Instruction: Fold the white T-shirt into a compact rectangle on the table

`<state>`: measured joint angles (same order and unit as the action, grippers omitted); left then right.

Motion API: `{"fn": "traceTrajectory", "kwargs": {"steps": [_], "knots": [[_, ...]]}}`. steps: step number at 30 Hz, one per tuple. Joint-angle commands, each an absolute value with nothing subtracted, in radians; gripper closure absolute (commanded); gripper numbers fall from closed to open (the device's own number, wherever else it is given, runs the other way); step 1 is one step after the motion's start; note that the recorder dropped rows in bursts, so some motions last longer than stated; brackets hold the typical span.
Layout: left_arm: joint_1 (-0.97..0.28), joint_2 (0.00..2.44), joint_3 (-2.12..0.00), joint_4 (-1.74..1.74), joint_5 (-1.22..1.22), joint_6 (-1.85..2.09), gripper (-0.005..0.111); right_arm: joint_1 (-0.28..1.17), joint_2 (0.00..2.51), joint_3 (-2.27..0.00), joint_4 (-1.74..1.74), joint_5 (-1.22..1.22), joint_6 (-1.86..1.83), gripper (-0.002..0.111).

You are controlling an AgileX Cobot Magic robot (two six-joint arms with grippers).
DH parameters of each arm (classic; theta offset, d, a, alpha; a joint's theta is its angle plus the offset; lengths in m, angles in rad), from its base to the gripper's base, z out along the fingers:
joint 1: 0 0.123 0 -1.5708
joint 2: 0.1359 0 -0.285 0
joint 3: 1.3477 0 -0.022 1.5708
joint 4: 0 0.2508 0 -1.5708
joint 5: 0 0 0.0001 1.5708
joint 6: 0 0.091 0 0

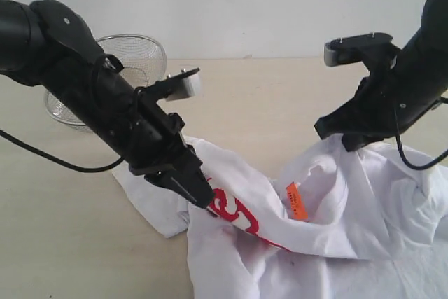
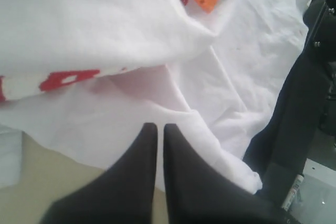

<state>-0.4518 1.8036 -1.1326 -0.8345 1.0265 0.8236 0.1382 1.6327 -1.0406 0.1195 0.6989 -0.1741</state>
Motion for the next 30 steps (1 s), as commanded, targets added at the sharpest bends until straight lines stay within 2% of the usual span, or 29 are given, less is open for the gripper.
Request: {"fn": "traceTrajectory", "kwargs": {"steps": [1, 10, 16, 24, 30], "knots": [[-0.450, 1.749, -1.171, -0.831, 0.990, 0.819, 0.102, 0.140, 1.628, -1.116, 0.123, 0.663, -0.158, 0.108], [-0.450, 1.740, -1.216, -0.764, 0.867, 0.775, 0.102, 0.137, 1.783, -1.311, 0.103, 0.630, -0.138, 0.108], [-0.450, 1.740, -1.220, -0.681, 0.774, 0.721, 0.102, 0.073, 1.976, -1.531, 0.095, 0.569, -0.105, 0.108], [-0.450, 1.741, -1.220, -0.683, 0.706, 0.721, 0.102, 0.068, 2.175, -1.787, 0.120, 0.477, -0.101, 0.108], [-0.450, 1.759, -1.220, -0.683, 0.695, 0.725, 0.102, 0.034, 2.225, -1.809, 0.122, 0.393, -0.017, 0.108]]}}
